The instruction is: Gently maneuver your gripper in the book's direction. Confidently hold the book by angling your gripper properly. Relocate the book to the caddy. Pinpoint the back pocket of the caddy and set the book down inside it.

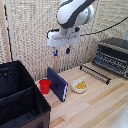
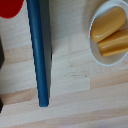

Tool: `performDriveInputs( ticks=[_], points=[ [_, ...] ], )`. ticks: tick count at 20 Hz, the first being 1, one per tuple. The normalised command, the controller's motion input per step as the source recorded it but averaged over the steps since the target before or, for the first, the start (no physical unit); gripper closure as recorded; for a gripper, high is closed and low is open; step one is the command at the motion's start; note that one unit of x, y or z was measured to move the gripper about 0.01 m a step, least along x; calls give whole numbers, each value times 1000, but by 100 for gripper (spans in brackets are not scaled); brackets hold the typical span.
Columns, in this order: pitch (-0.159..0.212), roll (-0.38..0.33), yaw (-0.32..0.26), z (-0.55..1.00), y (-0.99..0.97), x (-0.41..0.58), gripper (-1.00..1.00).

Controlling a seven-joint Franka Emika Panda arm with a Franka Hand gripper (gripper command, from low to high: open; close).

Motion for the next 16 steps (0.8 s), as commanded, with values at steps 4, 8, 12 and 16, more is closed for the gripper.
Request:
performDriveInputs(
  ticks=[4,8,12,16],
  points=[
    [51,-69,68,-367,255,-46,-100],
    [55,-60,91,-374,224,20,-100],
    [44,-33,90,-336,120,96,-100],
    [21,0,87,-290,0,266,-100]
  ],
)
